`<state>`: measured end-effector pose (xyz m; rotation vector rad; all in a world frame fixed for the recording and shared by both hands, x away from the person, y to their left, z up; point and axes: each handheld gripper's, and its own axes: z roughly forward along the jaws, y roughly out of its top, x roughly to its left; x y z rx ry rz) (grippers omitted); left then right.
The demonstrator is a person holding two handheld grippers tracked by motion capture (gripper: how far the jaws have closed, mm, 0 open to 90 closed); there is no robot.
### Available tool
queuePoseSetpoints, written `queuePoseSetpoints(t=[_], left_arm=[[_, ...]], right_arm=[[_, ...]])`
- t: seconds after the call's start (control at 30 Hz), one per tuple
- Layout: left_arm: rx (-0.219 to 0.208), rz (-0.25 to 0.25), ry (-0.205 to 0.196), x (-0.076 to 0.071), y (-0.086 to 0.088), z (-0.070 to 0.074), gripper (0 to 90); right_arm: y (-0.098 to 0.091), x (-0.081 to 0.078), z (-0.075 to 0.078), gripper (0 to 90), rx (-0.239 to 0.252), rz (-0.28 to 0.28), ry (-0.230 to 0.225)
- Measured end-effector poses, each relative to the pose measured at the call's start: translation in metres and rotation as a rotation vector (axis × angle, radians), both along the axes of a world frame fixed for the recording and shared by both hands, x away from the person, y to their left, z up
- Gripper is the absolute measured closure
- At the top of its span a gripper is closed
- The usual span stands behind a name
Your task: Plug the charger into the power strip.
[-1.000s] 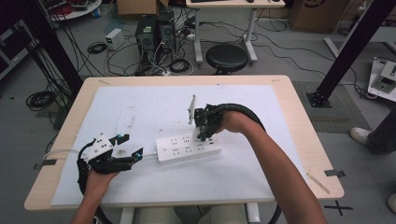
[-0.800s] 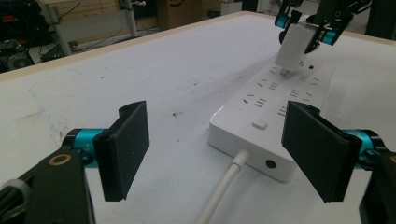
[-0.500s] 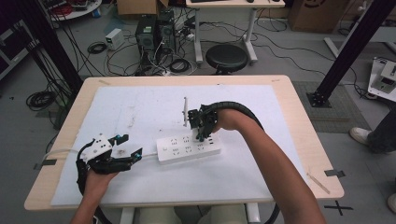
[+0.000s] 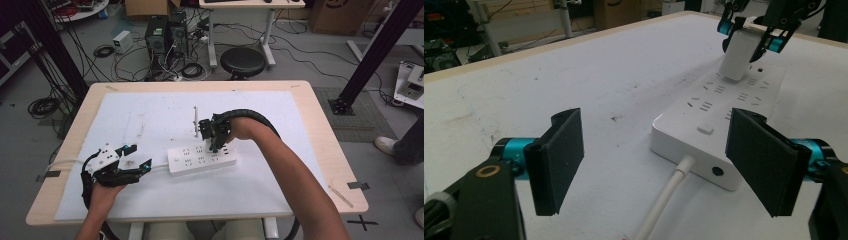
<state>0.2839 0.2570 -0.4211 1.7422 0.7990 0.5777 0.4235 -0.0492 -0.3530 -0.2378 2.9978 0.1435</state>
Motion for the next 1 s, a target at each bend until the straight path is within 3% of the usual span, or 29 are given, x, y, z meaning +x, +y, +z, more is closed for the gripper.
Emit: queuePoseSetpoints(t=[0.5,1.0], left_arm=[[-0.008,0.003,0.0,0.002,0.0,-0.001,23.3],[-0.01,0.001,0.002,0.003,0.0,-0.001,23.3]], right_arm=[[0.008,-0.002,0.0,64.0,-0.068,-0.039,-0.007],[0.013,-0.002,-0.004,63.8,-0.111,-0.037,-0.013]])
